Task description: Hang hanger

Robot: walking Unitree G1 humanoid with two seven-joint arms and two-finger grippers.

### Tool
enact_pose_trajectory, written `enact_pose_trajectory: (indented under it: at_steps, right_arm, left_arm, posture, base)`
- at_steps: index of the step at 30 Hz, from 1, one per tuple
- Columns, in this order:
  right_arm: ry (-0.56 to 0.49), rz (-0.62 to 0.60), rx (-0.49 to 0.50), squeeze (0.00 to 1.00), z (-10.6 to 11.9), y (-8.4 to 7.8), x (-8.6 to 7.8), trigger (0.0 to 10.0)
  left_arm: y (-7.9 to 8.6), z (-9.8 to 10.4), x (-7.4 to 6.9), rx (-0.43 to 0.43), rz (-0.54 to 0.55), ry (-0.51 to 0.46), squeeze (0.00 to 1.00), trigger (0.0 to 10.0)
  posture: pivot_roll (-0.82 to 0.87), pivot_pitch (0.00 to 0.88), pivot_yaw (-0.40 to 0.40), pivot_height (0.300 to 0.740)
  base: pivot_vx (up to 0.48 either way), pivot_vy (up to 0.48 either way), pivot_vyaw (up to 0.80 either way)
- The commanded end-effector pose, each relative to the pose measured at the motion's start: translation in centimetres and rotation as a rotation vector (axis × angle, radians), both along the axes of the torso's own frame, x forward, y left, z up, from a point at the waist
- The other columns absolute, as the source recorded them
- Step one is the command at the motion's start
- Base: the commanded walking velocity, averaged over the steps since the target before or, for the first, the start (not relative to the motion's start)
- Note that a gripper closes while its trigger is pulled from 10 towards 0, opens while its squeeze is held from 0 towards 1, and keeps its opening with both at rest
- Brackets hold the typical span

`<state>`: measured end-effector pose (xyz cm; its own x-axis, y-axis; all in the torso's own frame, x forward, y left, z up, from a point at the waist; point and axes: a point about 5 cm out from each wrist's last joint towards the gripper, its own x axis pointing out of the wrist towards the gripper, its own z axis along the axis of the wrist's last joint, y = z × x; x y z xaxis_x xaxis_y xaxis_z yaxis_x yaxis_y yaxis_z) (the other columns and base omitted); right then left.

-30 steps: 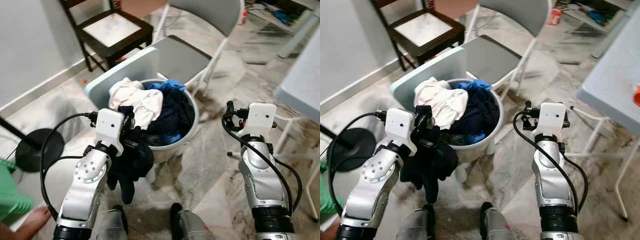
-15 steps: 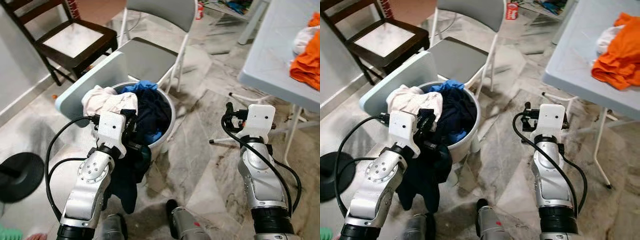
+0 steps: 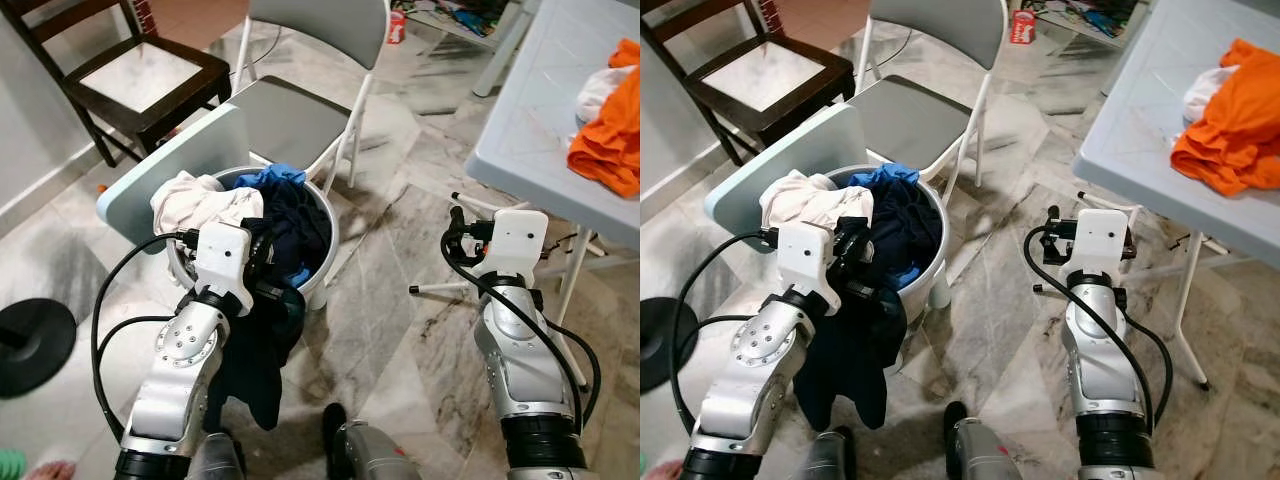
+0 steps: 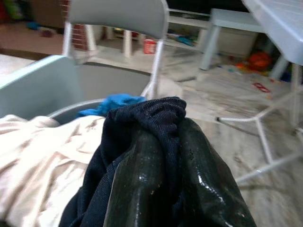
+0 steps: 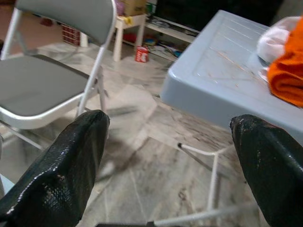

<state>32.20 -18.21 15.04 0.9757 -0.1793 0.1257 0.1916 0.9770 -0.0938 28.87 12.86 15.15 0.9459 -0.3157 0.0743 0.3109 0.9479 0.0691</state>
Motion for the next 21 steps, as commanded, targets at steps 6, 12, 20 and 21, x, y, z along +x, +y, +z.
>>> enact_pose_trajectory:
  at_steps: [6, 12, 20, 21]
  right_arm:
    - [0.017, -0.033, -0.008, 0.00, -0.4, -0.9, -0.4, 10.0]
    - [0.025, -0.034, -0.007, 0.00, -0.6, -0.9, -0.5, 10.0]
    - [0.048, -0.030, -0.005, 0.00, -1.2, -0.9, -0.7, 10.0]
    - [0.050, -0.030, -0.005, 0.00, -1.2, -0.9, -0.7, 10.0]
  left_arm:
    - [-0.9, 0.2, -0.4, -0.017, -0.037, -0.023, 0.00, 10.0]
    - [-0.9, 0.0, -0.5, -0.016, -0.039, -0.017, 0.00, 10.0]
    - [-0.8, -0.8, -0.5, -0.011, -0.013, 0.021, 0.00, 10.0]
    - [-0.6, -1.0, -0.5, -0.004, 0.003, 0.026, 0.00, 10.0]
  posture:
    - [0.03, 0.228, -0.046, 0.740]
    - [0.03, 0.231, -0.046, 0.740]
    - [0.03, 0.227, -0.050, 0.740]
    - [0.03, 0.224, -0.050, 0.740]
  base:
    - [0.000, -0.428, 0.00]
    - [0.000, -0.446, 0.00]
    - [0.000, -0.287, 0.00]
    - [0.000, 0.000, 0.00]
